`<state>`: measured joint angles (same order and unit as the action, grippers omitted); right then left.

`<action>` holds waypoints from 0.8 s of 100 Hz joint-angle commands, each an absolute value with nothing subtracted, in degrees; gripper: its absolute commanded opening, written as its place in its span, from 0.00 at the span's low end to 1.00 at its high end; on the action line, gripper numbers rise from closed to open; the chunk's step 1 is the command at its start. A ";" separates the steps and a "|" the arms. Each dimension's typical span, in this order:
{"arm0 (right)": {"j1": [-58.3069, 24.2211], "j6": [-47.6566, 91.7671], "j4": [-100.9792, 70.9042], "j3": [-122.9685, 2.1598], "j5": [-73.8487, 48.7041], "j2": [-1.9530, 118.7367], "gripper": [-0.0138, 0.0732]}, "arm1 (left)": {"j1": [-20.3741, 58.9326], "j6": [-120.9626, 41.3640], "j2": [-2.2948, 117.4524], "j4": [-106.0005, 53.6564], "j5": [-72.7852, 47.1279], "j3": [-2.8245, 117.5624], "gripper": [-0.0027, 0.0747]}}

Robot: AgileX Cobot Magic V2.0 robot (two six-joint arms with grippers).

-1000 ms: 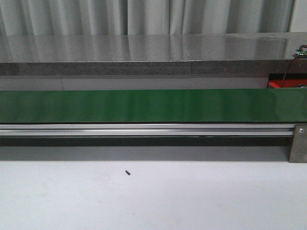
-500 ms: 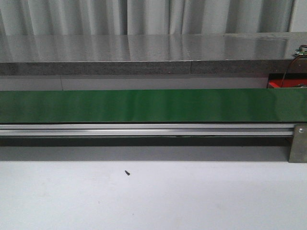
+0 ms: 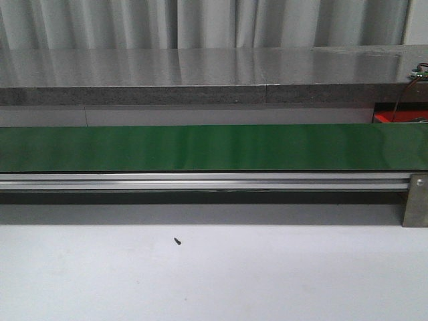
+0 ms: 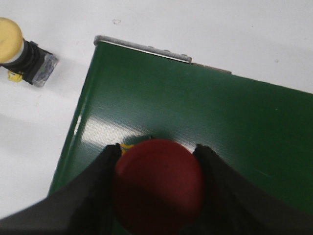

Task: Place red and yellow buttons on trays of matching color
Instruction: 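Set the red button on the belt's near end and release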

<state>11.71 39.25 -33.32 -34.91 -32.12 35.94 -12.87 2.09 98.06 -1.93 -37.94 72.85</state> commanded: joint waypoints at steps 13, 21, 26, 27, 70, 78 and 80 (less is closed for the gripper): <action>11.60 39.62 -34.39 -36.43 -29.12 35.67 0.08 | -12.56 2.05 97.82 -3.06 -35.07 74.30 0.09; 11.60 39.62 -34.39 -36.43 -29.12 35.67 0.08 | -12.56 2.05 97.91 -3.21 -35.16 74.30 0.11; 11.60 39.62 -34.39 -36.43 -29.12 35.67 0.08 | -12.56 2.05 97.91 -3.21 -35.21 74.30 0.15; 11.60 39.62 -34.39 -36.43 -29.12 35.67 0.08 | -12.56 2.05 97.91 -3.21 -35.21 74.30 0.17; 11.60 39.62 -34.39 -36.43 -29.30 35.72 0.08 | -12.56 -0.83 93.55 -5.69 -34.78 74.80 0.84; 11.60 39.62 -34.39 -36.43 -29.30 35.72 0.08 | -12.56 -0.83 91.84 -5.85 -34.78 75.66 0.84; 11.60 39.62 -34.39 -36.43 -29.30 35.72 0.08 | -12.56 -0.83 91.55 -5.85 -34.78 76.01 0.84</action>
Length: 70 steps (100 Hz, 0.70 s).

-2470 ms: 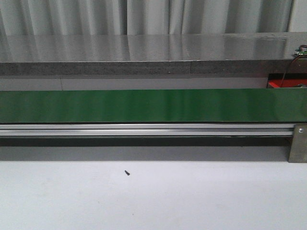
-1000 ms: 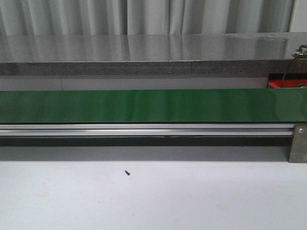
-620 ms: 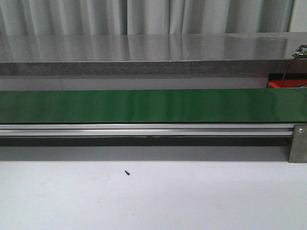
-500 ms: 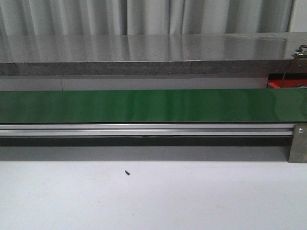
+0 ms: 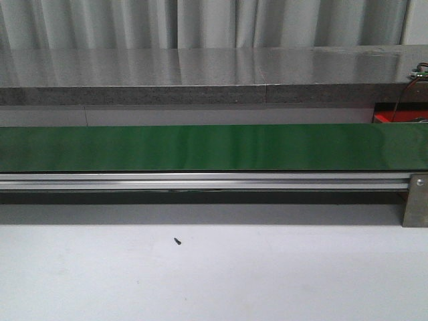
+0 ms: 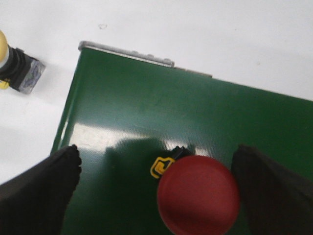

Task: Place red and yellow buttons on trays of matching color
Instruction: 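Set the red button on the belt's near end and release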

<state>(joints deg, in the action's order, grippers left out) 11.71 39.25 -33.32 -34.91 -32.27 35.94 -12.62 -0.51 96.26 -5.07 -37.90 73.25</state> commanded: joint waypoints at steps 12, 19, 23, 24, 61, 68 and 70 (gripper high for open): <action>11.60 39.62 -34.39 -36.43 -29.30 35.72 0.08 | -12.56 -0.83 89.31 -5.85 -34.78 77.74 0.84; 11.60 39.62 -34.39 -36.43 -29.30 35.72 0.08 | -13.01 -0.83 88.52 -5.60 -34.78 78.63 0.84; 11.60 39.62 -34.39 -36.43 -29.30 35.72 0.08 | -13.76 -0.83 88.42 -5.51 -34.78 79.14 0.84; 11.60 39.62 -34.39 -36.43 -29.30 35.72 0.08 | -13.90 -0.83 88.42 -5.51 -34.78 79.27 0.84; 11.60 39.62 -34.39 -36.43 -29.35 35.73 0.08 | -27.75 -0.83 89.29 -1.78 -30.71 79.69 0.84; 11.60 39.62 -34.39 -36.43 -29.35 35.73 0.08 | -30.33 -0.83 90.37 -1.78 -29.41 79.69 0.84; 11.60 39.62 -34.39 -36.43 -29.35 35.73 0.08 | -30.90 -0.83 90.70 -1.78 -29.11 79.69 0.84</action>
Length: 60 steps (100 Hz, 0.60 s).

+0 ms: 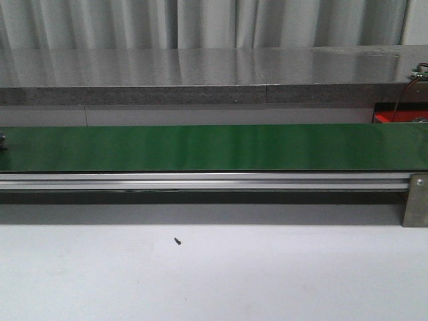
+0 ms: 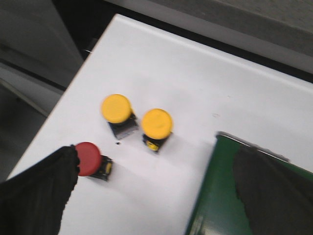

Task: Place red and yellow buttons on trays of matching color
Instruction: 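Set the red button on the belt's near end and release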

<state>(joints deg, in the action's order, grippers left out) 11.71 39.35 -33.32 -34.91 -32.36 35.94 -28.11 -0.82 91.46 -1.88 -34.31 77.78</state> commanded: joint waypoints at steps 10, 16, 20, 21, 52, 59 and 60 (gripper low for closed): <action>11.60 39.62 -34.39 -36.43 -29.35 35.73 0.08 | -33.03 -0.83 93.67 -1.78 -28.49 79.69 0.84; 11.60 39.62 -34.39 -36.43 -29.35 35.73 0.08 | -33.91 -0.83 95.44 -1.78 -28.09 79.69 0.84; 11.60 39.62 -34.39 -36.43 -29.35 35.73 0.08 | -34.00 -0.48 96.76 -1.78 -27.75 79.69 0.84; 11.60 39.62 -34.39 -36.43 -29.35 35.73 0.08 | -34.12 -0.47 96.99 -1.64 -27.67 79.69 0.84; 11.60 39.62 -34.39 -36.43 -29.35 35.73 0.08 | -34.98 -0.47 104.41 -1.33 -24.12 79.69 0.84; 11.60 39.62 -34.39 -36.43 -29.35 35.73 0.08 | -34.98 -0.47 105.61 -1.09 -23.59 79.69 0.84; 11.60 39.62 -34.39 -36.43 -29.35 35.73 0.08 | -34.98 -0.47 105.75 -0.98 -23.59 79.69 0.84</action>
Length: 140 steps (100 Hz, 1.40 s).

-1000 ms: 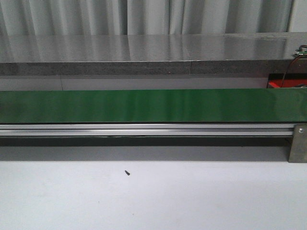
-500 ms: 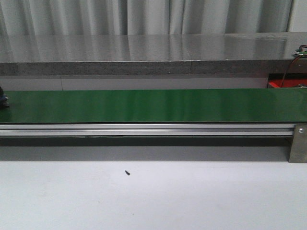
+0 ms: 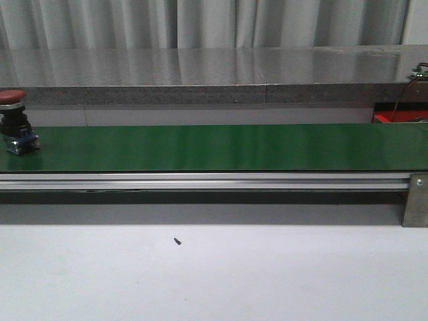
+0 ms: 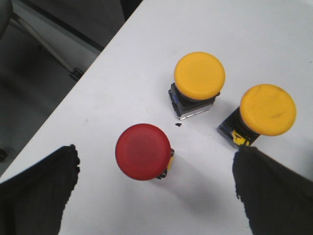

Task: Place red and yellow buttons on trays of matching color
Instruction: 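Set the red button on the belt's near end and release, then grasp the second red button on the table with the left gripper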

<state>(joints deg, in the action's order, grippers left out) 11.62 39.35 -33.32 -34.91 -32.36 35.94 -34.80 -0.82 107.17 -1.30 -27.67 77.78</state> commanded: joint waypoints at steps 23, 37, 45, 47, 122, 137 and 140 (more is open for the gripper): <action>11.60 39.62 -34.39 -36.43 -29.30 35.73 0.08 | -34.98 -0.47 108.87 -0.57 -20.84 80.09 0.84; 11.60 39.62 -34.39 -36.43 -29.30 35.73 0.08 | -34.98 -0.47 110.95 -0.65 -20.96 82.36 0.84; 11.60 39.62 -34.39 -36.43 -29.30 35.73 0.08 | -34.98 -0.47 112.35 -0.77 -21.99 83.85 0.84; 11.60 39.62 -34.39 -36.43 -29.30 35.73 0.08 | -34.98 -0.47 112.71 -0.77 -22.10 84.06 0.84; 11.60 39.62 -34.39 -36.43 -29.30 35.73 0.08 | -34.98 -0.47 114.17 -0.77 -24.16 84.50 0.31; 11.60 39.62 -34.39 -36.43 -29.30 35.73 0.08 | -34.98 -0.47 113.57 -0.88 -26.33 84.74 0.16; 11.60 39.62 -34.39 -36.43 -29.30 35.73 0.08 | -34.98 -0.47 113.31 -1.14 -26.60 84.74 0.15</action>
